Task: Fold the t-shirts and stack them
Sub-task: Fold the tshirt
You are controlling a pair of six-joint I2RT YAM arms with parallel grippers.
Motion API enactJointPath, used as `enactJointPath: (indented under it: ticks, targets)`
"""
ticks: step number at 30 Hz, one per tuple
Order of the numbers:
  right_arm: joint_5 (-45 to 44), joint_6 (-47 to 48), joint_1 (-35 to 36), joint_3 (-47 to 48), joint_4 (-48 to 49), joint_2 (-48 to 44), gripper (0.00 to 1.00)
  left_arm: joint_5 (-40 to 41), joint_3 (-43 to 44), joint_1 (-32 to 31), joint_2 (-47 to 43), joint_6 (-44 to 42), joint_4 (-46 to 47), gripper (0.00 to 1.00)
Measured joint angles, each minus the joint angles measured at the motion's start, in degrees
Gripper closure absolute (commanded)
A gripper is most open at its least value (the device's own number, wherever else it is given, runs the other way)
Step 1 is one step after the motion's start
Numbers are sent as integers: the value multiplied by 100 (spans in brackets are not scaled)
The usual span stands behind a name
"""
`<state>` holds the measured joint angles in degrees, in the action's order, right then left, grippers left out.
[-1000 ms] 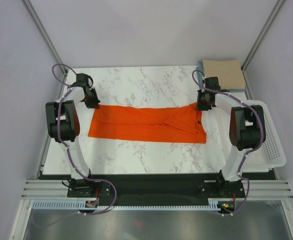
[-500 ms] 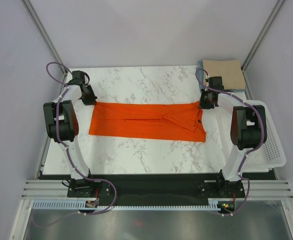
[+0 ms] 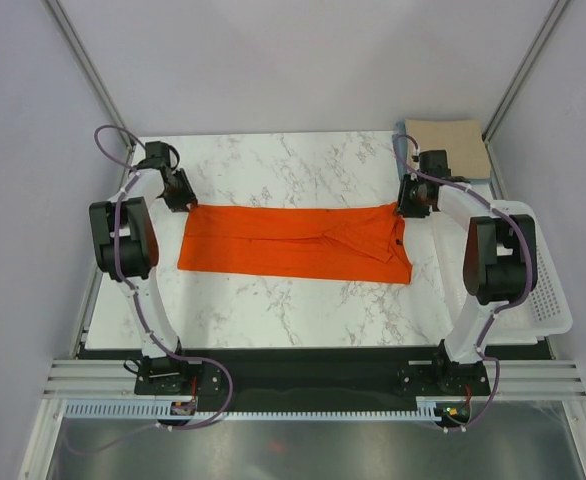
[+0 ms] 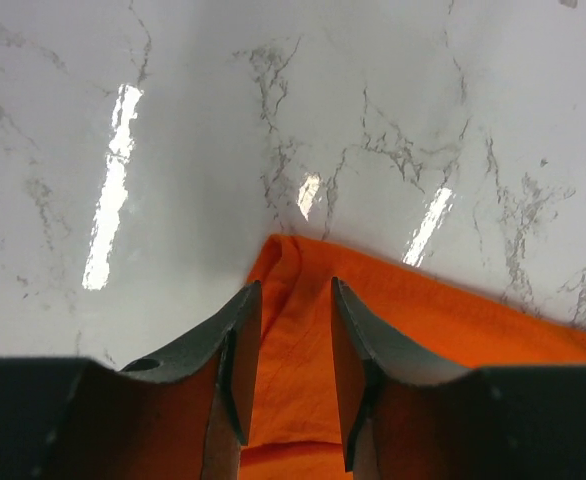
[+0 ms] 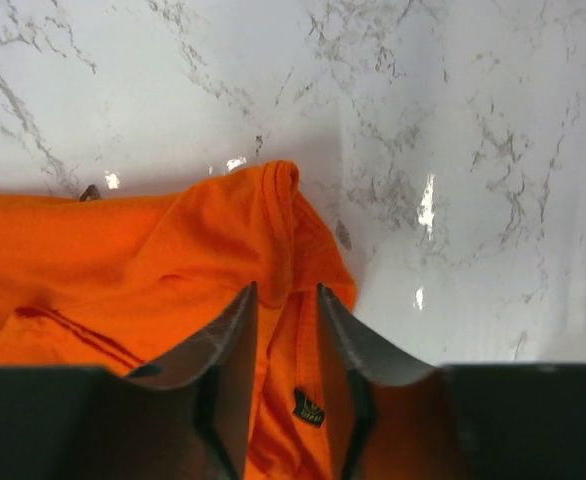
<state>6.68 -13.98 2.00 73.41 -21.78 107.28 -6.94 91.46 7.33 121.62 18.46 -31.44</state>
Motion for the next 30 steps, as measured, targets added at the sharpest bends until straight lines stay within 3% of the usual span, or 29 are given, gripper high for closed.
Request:
enactJointPath:
  ticks: [7,13,19,20,30]
  targets:
    - [17,66,57,173,-629,-531,59,232,-415,-35,-850,0,-31,54]
    - [734,553,448,190,-699,-863,53,-601,-468,-269,-1241,61,26,54]
    - [1517,1248,1185,603,-741,-125,46,-1185,-579,-608,-817,229,28,53]
    - [1628,1344,1255,627,-752,2,40,-1222,-612,-625,-697,236,31,53]
    - [2114,2144,1338,898,-929,627,34,-1115,-807,-494,-372,363,4,51]
